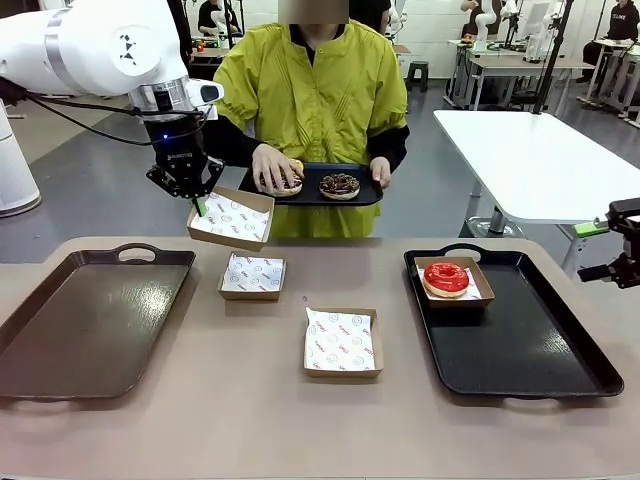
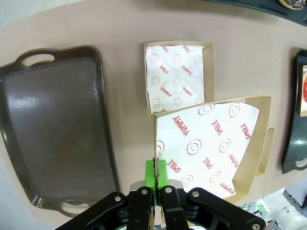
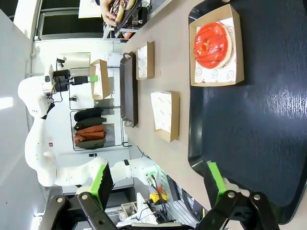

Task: Individually package the donuts and arrange them on the tray.
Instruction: Place the picked Paper togo box on the Handle tray while simultaneously picking up another Paper togo box from the table with the other hand.

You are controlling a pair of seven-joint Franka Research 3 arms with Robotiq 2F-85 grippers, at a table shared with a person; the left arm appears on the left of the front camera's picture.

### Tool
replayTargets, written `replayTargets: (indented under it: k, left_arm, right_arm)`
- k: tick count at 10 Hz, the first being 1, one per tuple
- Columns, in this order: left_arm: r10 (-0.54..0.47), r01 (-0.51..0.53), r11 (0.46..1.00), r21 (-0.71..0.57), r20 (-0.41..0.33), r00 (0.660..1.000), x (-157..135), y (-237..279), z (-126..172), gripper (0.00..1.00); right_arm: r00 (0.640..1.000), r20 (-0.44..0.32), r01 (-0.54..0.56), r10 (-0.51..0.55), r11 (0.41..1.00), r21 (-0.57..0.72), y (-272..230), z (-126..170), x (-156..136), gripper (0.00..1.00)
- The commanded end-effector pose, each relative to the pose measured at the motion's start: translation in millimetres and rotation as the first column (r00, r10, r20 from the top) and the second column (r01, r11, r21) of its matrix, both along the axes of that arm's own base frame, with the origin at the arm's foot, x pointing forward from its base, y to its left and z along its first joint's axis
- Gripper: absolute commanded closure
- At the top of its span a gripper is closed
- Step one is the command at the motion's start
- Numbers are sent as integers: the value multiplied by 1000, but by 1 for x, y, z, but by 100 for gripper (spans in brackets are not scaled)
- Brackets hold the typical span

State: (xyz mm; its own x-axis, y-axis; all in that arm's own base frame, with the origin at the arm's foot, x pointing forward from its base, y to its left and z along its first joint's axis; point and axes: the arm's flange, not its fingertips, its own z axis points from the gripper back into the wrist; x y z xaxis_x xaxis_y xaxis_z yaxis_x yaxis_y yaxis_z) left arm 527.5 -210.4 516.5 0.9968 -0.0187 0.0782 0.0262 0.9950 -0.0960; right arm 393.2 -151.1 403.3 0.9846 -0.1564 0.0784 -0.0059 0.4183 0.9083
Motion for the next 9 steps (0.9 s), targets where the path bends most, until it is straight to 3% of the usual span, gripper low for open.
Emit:
replayTargets:
  k: [1,9]
  left_arm:
    - [-2,2,1000,-3,7,1000,-4,3,1,100]
    - [-2,2,1000,-3,7,1000,-4,3,1,100]
  right_arm:
    - [1000,-6,0,0,1000,7,-1,-1,-3,0]
    - [1000,-6,0,0,1000,7,-1,-1,-3,0]
